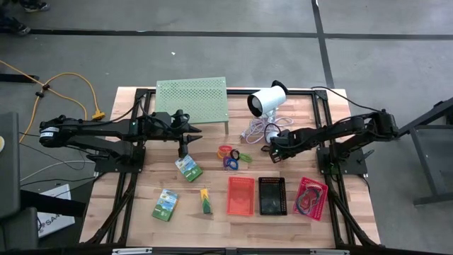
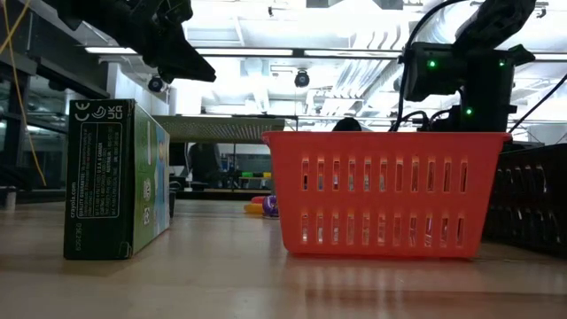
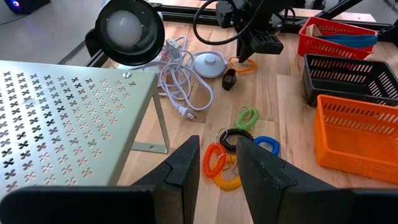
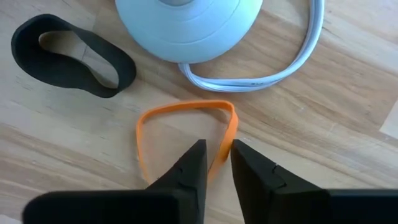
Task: Pick & Place Office Desk Supplies
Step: Put the orange rubber band into the red basket
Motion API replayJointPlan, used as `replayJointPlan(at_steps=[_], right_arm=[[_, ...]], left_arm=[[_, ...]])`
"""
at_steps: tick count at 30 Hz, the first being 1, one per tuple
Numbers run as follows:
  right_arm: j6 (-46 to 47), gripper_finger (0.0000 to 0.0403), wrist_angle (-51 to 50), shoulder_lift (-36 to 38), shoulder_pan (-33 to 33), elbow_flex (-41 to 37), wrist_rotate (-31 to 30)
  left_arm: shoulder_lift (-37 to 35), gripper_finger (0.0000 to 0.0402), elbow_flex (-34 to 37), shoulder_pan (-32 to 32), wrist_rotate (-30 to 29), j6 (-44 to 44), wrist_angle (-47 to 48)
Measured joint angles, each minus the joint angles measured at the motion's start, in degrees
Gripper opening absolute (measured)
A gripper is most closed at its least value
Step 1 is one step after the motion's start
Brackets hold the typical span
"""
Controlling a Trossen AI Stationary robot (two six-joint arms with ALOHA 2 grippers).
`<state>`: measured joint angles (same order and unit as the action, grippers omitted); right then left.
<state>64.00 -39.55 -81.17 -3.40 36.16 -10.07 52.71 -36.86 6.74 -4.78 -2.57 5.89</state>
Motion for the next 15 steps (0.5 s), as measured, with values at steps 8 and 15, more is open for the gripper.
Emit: replayJointPlan(at_steps=[8,15], right_arm=[[-2.0,0.0007,0.0,0.0,0.0,0.0,-0.5],[-5.6,0.0003,0.2,0.8,0.5,0.0,-2.0]], left_arm=[[0.0,0.0102,0.0,0.0,0.0,0.0,0.0],[0.0,0.0102,0.0,0.0,0.0,0.0,0.0]])
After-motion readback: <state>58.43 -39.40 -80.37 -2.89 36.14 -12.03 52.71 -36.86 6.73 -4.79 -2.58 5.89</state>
